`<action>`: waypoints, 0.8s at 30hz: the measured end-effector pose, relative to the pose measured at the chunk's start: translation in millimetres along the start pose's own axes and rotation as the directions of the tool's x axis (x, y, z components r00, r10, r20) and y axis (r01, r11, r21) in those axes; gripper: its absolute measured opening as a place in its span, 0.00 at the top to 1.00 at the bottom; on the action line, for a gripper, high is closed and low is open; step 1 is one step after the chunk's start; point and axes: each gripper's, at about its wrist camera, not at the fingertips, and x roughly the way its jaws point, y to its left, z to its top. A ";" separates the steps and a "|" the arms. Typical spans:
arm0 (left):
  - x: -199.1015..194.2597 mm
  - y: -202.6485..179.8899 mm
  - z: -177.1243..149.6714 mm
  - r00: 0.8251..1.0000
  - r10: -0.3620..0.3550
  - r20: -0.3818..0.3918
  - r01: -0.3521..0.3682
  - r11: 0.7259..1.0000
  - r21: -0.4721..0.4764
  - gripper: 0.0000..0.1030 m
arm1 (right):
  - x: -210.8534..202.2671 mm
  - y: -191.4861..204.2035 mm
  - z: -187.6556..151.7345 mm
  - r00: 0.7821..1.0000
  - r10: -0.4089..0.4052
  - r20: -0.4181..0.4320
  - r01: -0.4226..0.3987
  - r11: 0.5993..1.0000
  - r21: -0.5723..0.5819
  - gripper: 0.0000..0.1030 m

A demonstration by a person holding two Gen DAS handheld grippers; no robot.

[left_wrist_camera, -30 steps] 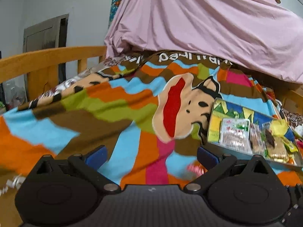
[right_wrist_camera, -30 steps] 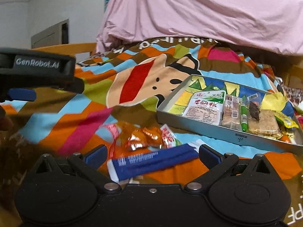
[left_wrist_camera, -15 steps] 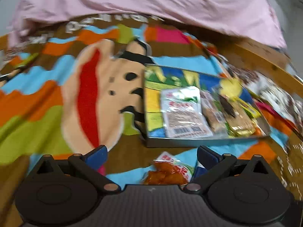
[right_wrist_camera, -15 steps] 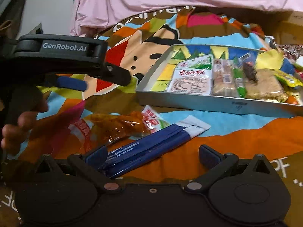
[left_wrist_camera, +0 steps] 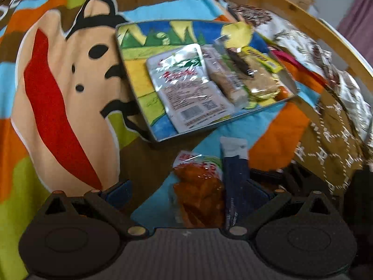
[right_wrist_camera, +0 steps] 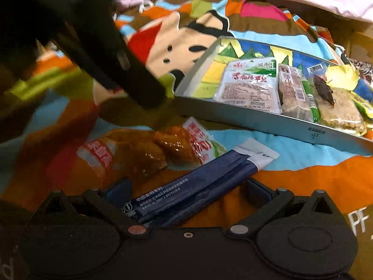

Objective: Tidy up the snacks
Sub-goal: 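Move both grippers toward the orange snack packet and the blue-and-white tube, then lower the right gripper onto the blue tube while the left gripper lowers onto the orange packet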

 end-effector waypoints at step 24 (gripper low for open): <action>38.3 -45.4 -52.9 0.971 0.184 0.152 -0.181 0.983 -0.031 0.05 | -54.9 -59.8 -27.5 0.998 -0.068 0.015 0.070 0.975 -0.209 0.03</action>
